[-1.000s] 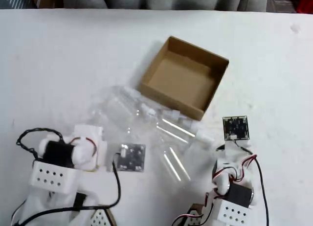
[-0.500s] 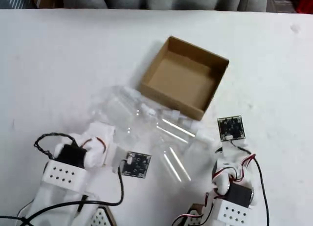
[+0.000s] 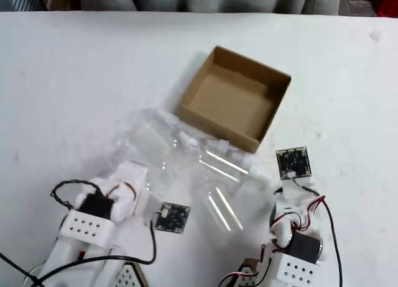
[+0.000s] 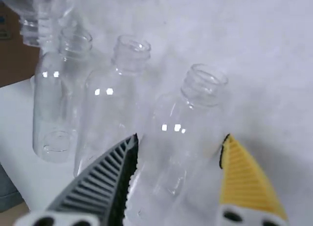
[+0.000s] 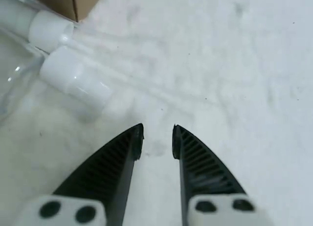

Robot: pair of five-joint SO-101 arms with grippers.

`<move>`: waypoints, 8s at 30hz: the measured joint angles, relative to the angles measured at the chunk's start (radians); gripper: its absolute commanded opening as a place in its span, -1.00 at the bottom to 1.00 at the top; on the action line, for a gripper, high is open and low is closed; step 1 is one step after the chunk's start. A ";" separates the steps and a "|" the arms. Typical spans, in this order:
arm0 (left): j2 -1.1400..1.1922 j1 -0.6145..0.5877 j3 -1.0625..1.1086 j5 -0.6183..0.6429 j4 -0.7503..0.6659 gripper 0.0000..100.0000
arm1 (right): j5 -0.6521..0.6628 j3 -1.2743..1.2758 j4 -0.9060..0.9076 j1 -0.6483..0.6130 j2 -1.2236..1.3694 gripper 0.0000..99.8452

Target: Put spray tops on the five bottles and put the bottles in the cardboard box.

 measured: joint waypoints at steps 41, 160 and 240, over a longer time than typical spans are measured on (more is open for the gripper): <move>0.023 -0.433 -0.078 1.249 0.170 -0.34 | 0.000 0.000 0.009 0.000 0.000 -0.87; 0.660 -0.318 -0.420 0.890 0.120 -0.46 | 0.000 0.000 0.026 0.000 0.000 -0.87; 0.921 -0.273 -0.611 1.209 0.187 -0.96 | 0.000 0.000 0.026 0.000 0.000 -0.87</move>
